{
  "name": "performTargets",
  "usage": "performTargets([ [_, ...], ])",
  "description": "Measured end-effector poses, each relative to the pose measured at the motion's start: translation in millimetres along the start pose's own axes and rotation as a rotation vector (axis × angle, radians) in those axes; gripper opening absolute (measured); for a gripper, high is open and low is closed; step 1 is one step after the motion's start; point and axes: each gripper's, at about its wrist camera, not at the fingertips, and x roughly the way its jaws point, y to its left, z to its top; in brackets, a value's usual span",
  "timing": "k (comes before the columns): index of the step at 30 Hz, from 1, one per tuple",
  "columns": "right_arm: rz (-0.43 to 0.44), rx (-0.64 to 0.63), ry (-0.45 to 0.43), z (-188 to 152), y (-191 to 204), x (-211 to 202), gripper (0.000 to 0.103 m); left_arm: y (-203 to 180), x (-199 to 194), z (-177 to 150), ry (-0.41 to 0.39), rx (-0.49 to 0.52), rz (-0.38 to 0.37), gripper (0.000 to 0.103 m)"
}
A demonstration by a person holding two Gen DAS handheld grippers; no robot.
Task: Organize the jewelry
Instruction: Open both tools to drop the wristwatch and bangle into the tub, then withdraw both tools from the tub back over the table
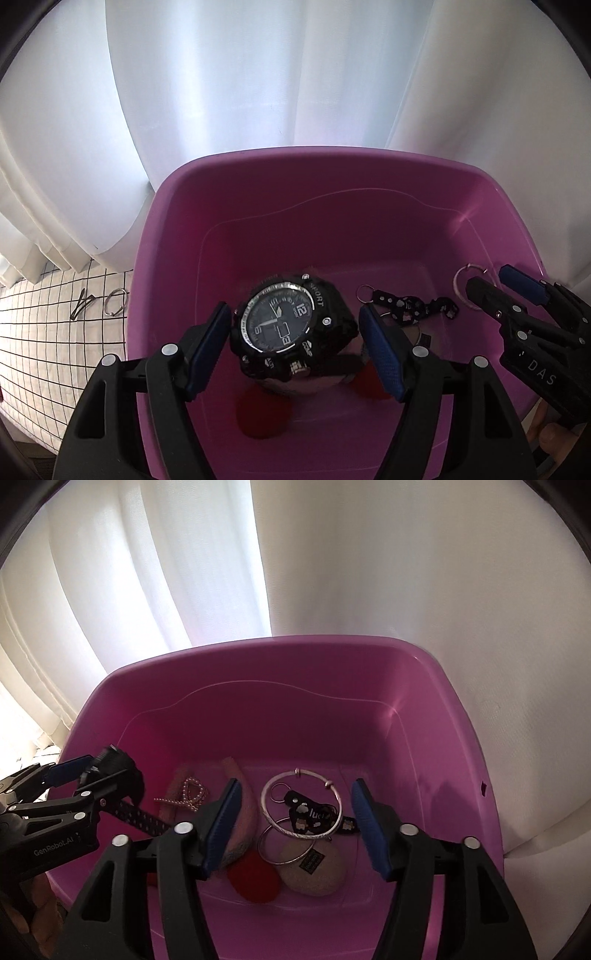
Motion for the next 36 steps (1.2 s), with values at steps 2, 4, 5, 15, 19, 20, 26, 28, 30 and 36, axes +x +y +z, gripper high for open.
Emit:
performTargets([
  [2,0.0,-0.001,-0.009,0,-1,-3,0.07,-4,-7,-1,-0.034,0.008,0.013,0.086],
  [4,-0.004,-0.002,-0.013,2,-1,-4,0.07,-5,-13,-1,-0.058,0.012,0.023,0.09],
  [5,-0.001,-0.002,-0.014,2,-1,-7,0.07,-5,-14,-1,-0.062,0.015,0.027,0.09],
  [15,0.018,0.003,-0.038,3,-1,-18,0.071,2,-25,-1,-0.072,-0.009,0.052,0.09],
  [19,0.023,-0.002,-0.043,3,2,-21,0.071,5,-28,0,-0.073,-0.018,0.046,0.09],
  [20,0.024,-0.004,-0.043,3,3,-22,0.071,5,-29,0,-0.072,-0.018,0.047,0.09],
  [26,0.026,-0.008,-0.047,3,6,-27,0.071,9,-37,-3,-0.072,-0.022,0.054,0.09],
  [28,0.03,-0.008,-0.047,3,7,-28,0.072,10,-39,-3,-0.072,-0.021,0.055,0.09],
  [30,0.038,-0.009,-0.048,3,8,-29,0.072,12,-44,-4,-0.076,-0.02,0.057,0.09],
  [36,0.045,-0.009,-0.074,4,12,-40,0.073,19,-58,-4,-0.092,-0.03,0.049,0.094],
])
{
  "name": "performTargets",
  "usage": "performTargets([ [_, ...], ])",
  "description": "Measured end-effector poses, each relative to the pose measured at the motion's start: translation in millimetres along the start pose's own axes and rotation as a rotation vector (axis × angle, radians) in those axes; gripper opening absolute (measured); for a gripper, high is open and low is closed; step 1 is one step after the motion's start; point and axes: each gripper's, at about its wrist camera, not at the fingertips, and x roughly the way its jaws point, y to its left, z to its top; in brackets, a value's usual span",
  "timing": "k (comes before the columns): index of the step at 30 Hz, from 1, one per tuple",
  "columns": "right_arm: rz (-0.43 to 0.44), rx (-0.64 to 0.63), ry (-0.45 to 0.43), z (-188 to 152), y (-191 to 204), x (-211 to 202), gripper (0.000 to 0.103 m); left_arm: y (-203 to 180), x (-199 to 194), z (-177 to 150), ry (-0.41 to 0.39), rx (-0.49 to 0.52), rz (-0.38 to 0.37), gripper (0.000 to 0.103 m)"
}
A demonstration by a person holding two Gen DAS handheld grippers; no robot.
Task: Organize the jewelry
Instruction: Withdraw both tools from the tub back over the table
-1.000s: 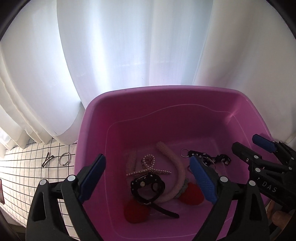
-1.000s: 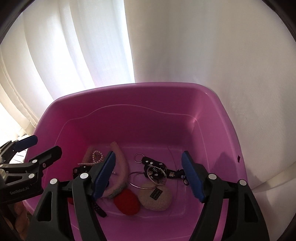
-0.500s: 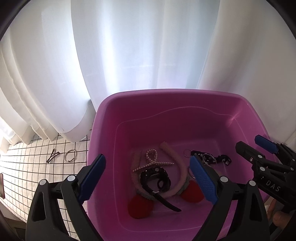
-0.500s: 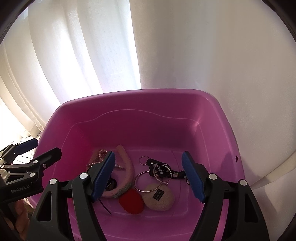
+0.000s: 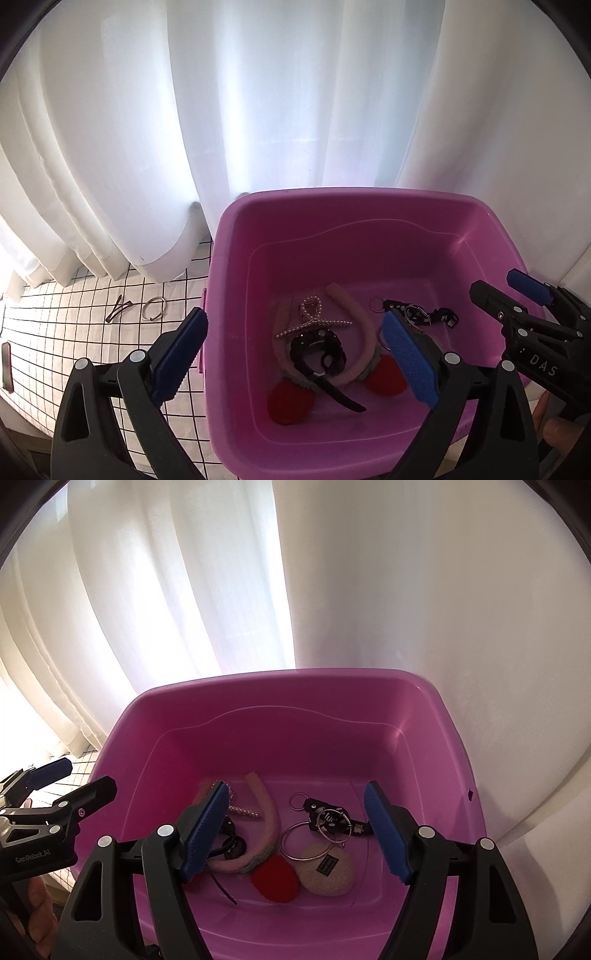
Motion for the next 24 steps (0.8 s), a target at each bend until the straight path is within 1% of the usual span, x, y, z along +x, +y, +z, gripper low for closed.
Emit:
performTargets([
  [1,0.003,-0.001,-0.009,-1,1,-2,0.075,2,-3,-1,-0.004,0.001,0.002,0.094],
  [4,0.018,0.012,-0.017,-1,4,-3,0.075,9,-11,-2,-0.017,-0.005,0.014,0.095],
  [7,0.06,0.029,-0.009,-1,11,-2,0.075,19,-21,-4,-0.021,-0.018,0.013,0.096],
  [13,0.115,0.006,0.003,1,37,0,0.075,48,-35,-12,-0.017,-0.045,0.033,0.097],
  [16,0.158,0.001,0.026,1,53,1,0.075,67,-40,-19,-0.013,-0.066,0.044,0.097],
  [18,0.163,-0.008,0.032,2,67,0,0.075,83,-42,-23,-0.013,-0.08,0.059,0.097],
  [20,0.174,-0.028,0.029,1,84,-2,0.078,101,-45,-29,-0.011,-0.098,0.069,0.097],
  [24,0.196,-0.064,0.021,-2,120,-6,0.079,143,-49,-39,-0.014,-0.123,0.095,0.097],
])
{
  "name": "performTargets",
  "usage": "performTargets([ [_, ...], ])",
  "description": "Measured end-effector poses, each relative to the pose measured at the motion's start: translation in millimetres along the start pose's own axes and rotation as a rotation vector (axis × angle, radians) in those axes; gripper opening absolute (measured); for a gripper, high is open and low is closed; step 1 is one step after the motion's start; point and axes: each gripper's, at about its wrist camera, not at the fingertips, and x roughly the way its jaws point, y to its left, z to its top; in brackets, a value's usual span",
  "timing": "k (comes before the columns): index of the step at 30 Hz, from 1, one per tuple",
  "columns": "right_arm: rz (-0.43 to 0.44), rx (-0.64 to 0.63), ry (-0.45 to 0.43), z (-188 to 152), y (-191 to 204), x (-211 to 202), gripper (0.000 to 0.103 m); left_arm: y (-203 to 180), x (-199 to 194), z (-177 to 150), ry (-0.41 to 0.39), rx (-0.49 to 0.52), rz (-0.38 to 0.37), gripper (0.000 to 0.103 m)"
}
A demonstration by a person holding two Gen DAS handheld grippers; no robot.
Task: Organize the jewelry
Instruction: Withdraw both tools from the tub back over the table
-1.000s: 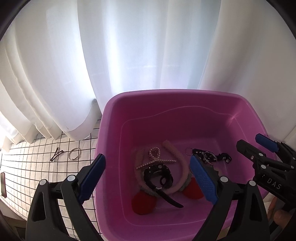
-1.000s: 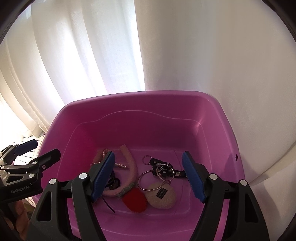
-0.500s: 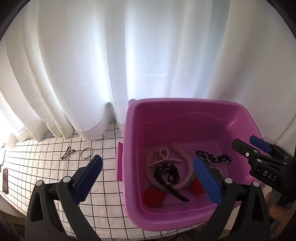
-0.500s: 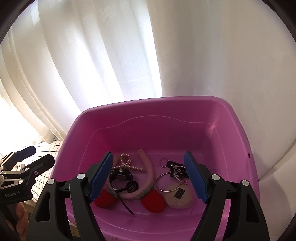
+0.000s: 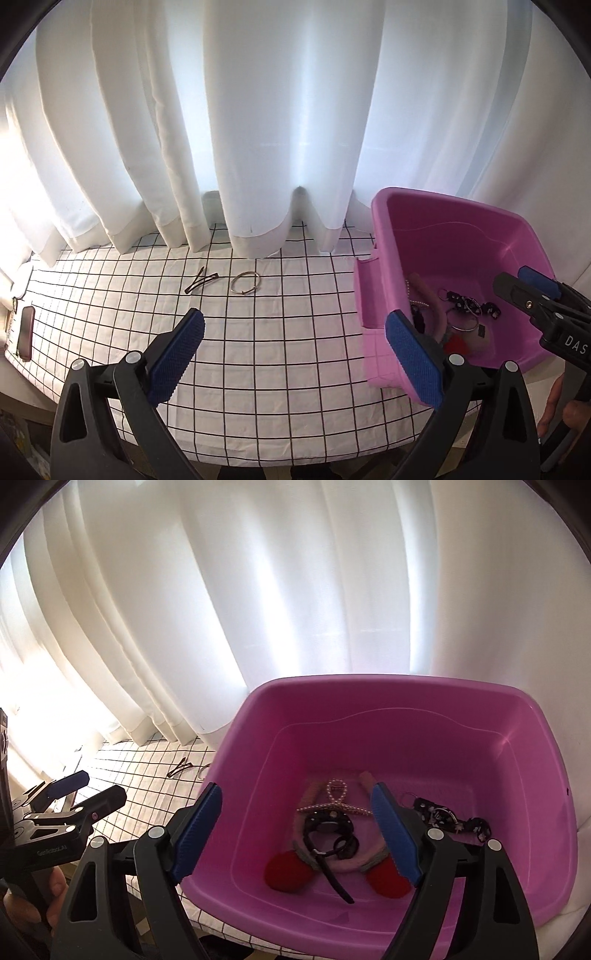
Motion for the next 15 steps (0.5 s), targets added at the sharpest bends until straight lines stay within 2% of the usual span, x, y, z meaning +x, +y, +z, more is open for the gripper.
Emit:
performTargets([
  [7,-0.002,-0.005,-0.023,-3,77,7,0.08,87,5,-12,-0.007,0.008,0.041,0.097],
  [15,-0.004,0.031,-0.058,-13,159,28,0.081,182,31,-16,0.032,-0.01,0.018,0.097],
])
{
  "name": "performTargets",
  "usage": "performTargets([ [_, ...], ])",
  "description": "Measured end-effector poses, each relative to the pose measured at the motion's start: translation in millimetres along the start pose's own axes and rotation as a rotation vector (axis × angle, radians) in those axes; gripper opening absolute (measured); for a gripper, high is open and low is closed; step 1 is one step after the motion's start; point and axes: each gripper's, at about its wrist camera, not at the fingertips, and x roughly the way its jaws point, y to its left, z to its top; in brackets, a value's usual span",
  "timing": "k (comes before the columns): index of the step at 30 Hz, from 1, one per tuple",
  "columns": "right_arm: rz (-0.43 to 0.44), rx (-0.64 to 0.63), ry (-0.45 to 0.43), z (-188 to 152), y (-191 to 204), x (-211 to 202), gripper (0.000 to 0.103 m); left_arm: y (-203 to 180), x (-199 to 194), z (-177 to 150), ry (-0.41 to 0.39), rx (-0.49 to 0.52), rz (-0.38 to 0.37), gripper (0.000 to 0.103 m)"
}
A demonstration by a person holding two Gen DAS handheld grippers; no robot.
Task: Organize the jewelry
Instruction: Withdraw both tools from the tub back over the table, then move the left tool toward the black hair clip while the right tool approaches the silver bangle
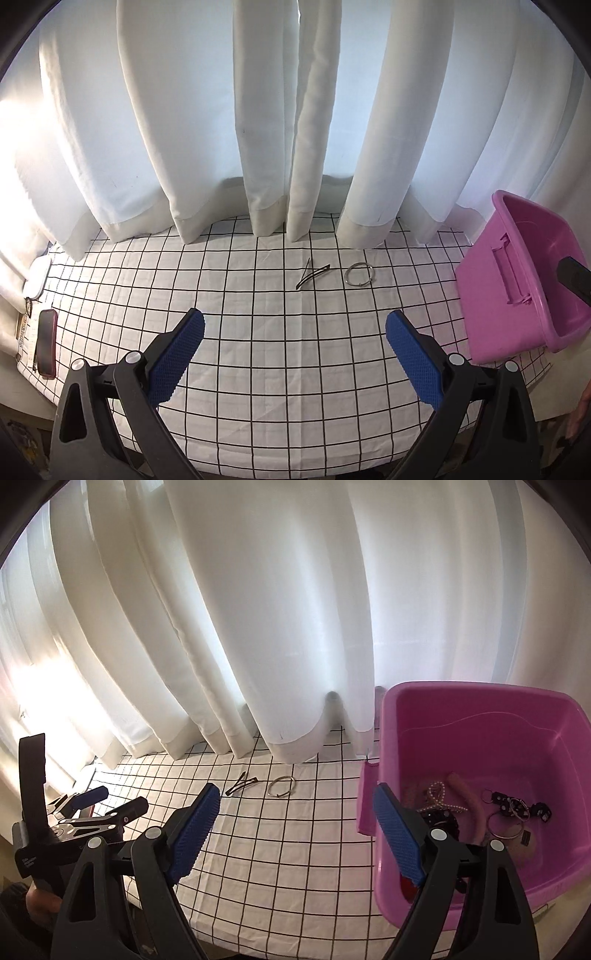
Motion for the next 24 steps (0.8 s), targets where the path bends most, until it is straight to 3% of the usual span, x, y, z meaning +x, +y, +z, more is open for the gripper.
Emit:
performTargets([
  [7,-0.048,-0.02,0.003,-26,53,26,0.082,41,32,-5,0.02,0.05,-0.027,0.097],
  [11,-0.04,-0.027,0.049,-40,69,50,0.082,49,55,-10,0.05,0.064,-0.045,0.097],
  [15,-0.055,-0.004,0.091,-49,67,81,0.082,51,82,-13,0.069,0.055,-0.084,0.097],
  [24,-0.069,0.039,0.149,-61,38,168,0.082,37,143,-11,0.033,0.099,-0.085,0.097],
])
